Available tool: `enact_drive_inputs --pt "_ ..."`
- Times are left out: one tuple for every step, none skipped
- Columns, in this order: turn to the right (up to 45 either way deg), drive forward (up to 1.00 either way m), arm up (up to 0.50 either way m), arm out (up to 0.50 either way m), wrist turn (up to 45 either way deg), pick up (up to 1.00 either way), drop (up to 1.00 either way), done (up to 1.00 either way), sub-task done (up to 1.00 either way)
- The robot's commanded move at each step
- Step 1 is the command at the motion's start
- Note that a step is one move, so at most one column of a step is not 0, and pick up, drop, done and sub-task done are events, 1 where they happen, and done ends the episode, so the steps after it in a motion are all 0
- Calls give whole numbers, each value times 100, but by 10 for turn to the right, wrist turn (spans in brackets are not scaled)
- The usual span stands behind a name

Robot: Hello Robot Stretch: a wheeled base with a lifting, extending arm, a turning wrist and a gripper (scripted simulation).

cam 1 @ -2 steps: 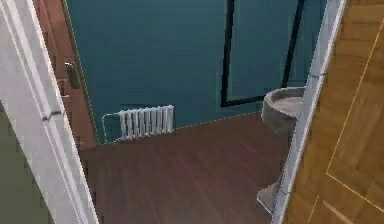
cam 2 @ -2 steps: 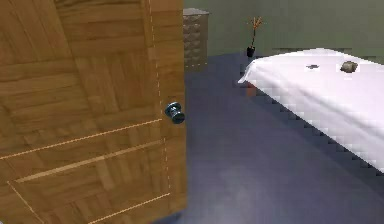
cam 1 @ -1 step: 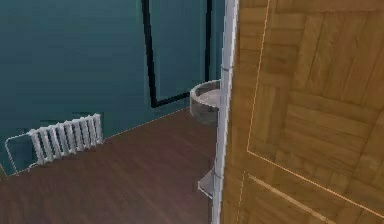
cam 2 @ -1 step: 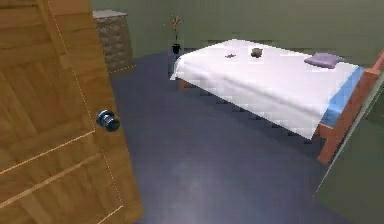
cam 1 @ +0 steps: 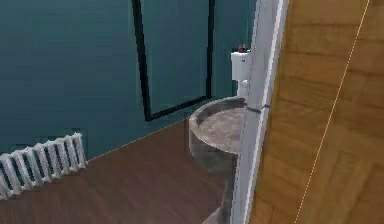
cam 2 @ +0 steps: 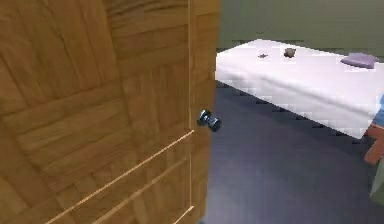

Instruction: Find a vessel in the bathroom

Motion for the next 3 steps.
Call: enact_drive_inputs --pt "-450 0 0 0 0 0 0 0 0" --pt "0 45 0 0 0 0 0 0 0" --pt "-420 0 0 0 0 0 0 0 0"
